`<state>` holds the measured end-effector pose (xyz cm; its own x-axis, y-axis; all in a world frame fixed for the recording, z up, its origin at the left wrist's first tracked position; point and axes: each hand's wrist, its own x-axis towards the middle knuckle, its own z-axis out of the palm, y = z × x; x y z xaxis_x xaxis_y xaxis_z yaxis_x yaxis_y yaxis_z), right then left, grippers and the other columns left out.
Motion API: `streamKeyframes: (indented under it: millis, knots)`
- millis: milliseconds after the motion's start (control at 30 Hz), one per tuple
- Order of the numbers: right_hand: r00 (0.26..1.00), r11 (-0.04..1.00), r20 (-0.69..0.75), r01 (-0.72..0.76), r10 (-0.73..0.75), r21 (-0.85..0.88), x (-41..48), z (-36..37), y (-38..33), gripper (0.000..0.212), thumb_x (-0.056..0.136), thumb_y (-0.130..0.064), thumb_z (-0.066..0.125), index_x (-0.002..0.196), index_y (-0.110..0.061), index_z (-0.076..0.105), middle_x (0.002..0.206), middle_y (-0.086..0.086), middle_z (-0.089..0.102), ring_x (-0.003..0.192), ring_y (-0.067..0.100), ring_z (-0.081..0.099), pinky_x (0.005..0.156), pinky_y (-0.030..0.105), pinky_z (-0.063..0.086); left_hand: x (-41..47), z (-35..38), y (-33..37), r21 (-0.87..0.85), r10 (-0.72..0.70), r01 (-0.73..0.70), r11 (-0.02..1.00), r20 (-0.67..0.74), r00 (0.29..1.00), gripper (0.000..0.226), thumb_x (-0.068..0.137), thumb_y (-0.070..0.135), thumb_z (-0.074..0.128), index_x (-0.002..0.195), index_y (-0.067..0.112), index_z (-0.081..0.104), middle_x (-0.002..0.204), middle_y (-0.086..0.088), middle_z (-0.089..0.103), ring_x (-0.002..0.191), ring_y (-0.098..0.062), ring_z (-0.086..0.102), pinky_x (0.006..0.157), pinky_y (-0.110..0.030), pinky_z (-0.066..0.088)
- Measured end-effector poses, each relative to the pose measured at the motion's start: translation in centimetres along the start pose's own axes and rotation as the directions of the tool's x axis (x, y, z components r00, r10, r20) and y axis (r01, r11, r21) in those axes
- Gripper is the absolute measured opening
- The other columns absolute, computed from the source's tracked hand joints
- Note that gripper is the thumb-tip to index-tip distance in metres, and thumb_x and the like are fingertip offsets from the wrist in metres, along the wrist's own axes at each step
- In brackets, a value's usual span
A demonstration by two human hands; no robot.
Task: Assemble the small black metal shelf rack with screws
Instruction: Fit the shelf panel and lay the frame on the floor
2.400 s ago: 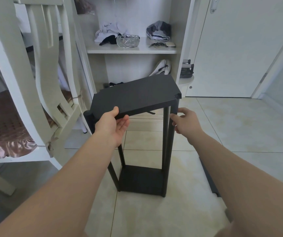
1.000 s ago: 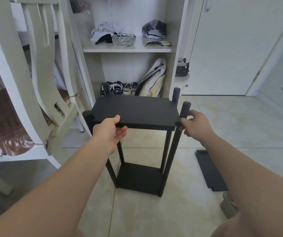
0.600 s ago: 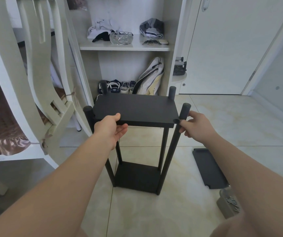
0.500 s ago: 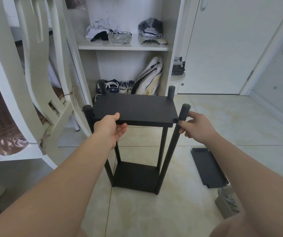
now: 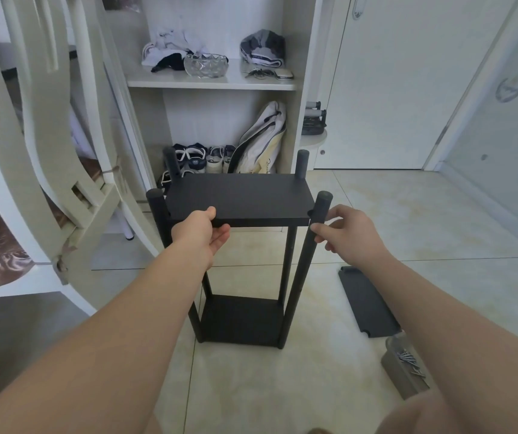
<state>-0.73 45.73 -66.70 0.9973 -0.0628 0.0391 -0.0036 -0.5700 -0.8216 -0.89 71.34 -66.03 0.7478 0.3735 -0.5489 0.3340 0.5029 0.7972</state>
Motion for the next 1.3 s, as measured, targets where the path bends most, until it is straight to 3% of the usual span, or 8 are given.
streamKeyframes:
  millis: [200,300,567,700,833,967,1133,1300]
  knots:
    - [0.999,0.999,-0.017,-0.029,0.028,-0.017,0.4,1.0,0.1,0.031,0.094,-0.031,0.069,0.118,-0.022,0.052,0.08,0.001,0.074,0.064,0.015,0.068,0.061,0.029,0.052,0.3,-0.2,-0.4,0.003,-0.006,0.006,1.0,-0.012,1.0,0.023,0.094,0.016,0.068,0.114,0.007,0.061,0.097,-0.013,0.072,0.079,-0.02,0.074,0.066,-0.031,0.061]
    - [1.0,0.998,-0.002,-0.006,0.006,-0.063,0.9,1.6,0.0,0.031,0.097,-0.028,0.065,0.127,-0.024,0.059,0.08,0.001,0.073,0.065,0.013,0.068,0.059,0.025,0.05,0.5,-0.2,-0.6,-0.019,-0.01,0.01,1.0,-0.021,1.0,0.026,0.093,0.016,0.069,0.115,0.007,0.06,0.097,-0.013,0.071,0.078,-0.02,0.074,0.062,-0.03,0.061]
    - [0.998,0.999,-0.051,-0.034,0.035,0.02,2.8,2.3,-0.1,0.025,0.099,-0.023,0.061,0.124,-0.023,0.067,0.082,0.008,0.072,0.064,0.016,0.067,0.073,0.034,0.06,0.8,0.5,-1.2,-0.081,-0.057,0.055,0.995,-0.024,0.998,0.03,0.093,0.016,0.07,0.118,0.008,0.057,0.101,-0.015,0.07,0.079,-0.02,0.075,0.064,-0.031,0.063]
    - [0.987,0.988,-0.082,-0.128,0.135,0.083,2.5,3.7,0.2,0.031,0.1,-0.03,0.061,0.128,-0.017,0.058,0.085,0.006,0.07,0.064,0.015,0.069,0.057,0.025,0.056,1.1,0.8,-1.3,-0.09,-0.065,0.062,0.994,-0.027,0.998,0.03,0.093,0.016,0.07,0.118,0.008,0.056,0.101,-0.014,0.07,0.078,-0.02,0.075,0.064,-0.031,0.063]
    - [0.901,0.826,0.055,-0.418,0.43,0.378,1.0,5.5,0.1,0.046,0.094,-0.046,0.067,0.119,-0.012,0.051,0.094,0.013,0.068,0.069,0.022,0.071,0.043,0.025,0.053,1.4,0.8,-1.5,-0.054,-0.067,0.067,0.996,0.0,0.998,0.03,0.093,0.017,0.071,0.118,0.009,0.058,0.1,-0.013,0.071,0.079,-0.019,0.075,0.066,-0.031,0.063]
    - [0.79,0.646,0.205,-0.596,0.578,0.477,-0.2,6.8,-0.3,0.058,0.088,-0.066,0.062,0.116,-0.017,0.052,0.1,0.01,0.067,0.083,0.026,0.071,0.046,0.029,0.057,1.7,0.7,-1.9,-0.035,-0.069,0.069,0.997,0.004,0.998,0.028,0.093,0.017,0.071,0.116,0.009,0.058,0.1,-0.013,0.071,0.081,-0.02,0.075,0.073,-0.033,0.063]
    - [0.822,0.518,0.257,-0.531,0.508,0.671,-0.4,9.0,-1.7,0.053,0.093,-0.053,0.066,0.126,-0.013,0.054,0.105,0.005,0.069,0.09,0.021,0.072,0.053,0.026,0.058,1.9,0.7,-3.0,0.004,-0.081,0.081,0.997,-0.006,0.997,0.019,0.093,0.018,0.07,0.105,0.01,0.056,0.098,-0.013,0.071,0.079,-0.02,0.074,0.078,-0.035,0.063]
    - [0.804,0.399,0.259,-0.51,0.535,0.762,0.0,9.9,-1.4,0.039,0.097,-0.04,0.065,0.118,-0.01,0.055,0.099,0.009,0.07,0.087,0.02,0.071,0.05,0.025,0.056,2.6,0.5,-4.2,0.01,-0.086,0.087,0.996,-0.016,0.996,0.024,0.093,0.02,0.071,0.11,0.011,0.056,0.099,-0.011,0.07,0.077,-0.018,0.074,0.075,-0.035,0.063]
